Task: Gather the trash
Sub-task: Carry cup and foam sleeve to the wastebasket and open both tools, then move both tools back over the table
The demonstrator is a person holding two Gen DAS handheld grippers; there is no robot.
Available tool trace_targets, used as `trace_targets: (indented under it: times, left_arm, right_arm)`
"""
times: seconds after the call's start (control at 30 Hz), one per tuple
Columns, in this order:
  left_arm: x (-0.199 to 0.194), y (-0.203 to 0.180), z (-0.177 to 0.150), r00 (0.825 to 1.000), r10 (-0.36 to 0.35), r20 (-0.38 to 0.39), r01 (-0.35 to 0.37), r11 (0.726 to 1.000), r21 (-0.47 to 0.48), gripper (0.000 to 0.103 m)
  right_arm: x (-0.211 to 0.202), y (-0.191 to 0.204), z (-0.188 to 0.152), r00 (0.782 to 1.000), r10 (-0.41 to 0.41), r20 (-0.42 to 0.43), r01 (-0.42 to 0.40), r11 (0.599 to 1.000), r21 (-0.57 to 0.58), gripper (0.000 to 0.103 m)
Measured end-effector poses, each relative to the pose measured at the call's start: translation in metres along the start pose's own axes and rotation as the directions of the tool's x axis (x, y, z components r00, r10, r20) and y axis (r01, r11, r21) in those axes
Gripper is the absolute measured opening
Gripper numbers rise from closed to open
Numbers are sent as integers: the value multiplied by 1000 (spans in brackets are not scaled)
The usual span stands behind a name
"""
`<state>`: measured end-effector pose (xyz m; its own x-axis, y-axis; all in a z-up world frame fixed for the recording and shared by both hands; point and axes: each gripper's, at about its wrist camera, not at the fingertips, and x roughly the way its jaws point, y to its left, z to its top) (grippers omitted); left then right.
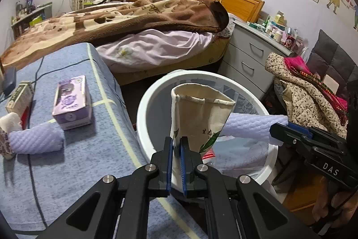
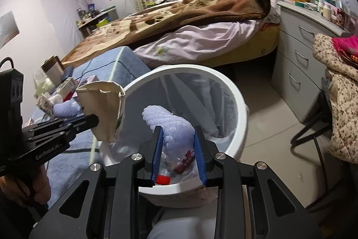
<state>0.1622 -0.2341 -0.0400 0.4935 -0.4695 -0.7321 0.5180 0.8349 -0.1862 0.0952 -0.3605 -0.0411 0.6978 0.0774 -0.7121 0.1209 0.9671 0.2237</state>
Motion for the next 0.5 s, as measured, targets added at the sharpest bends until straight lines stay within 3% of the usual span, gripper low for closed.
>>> trace_targets:
  times: [0.23,0.37,0.5]
  left_arm:
    - [7,1,0,999,-35,-21,35,999,-14,11]
    - [3,6,1,999,-51,-12,50,998,-34,27]
    - [-6,10,0,999,-46,4,46,998,-45,28]
  right_arm:
    - [-3,-4,0,1000,-19,10,19,1000,5,35]
    - [-3,-2,1,1000,-20,14,20,1000,-1,37]
    - [-5,1,3,1000,-8,22,8,1000,0,38]
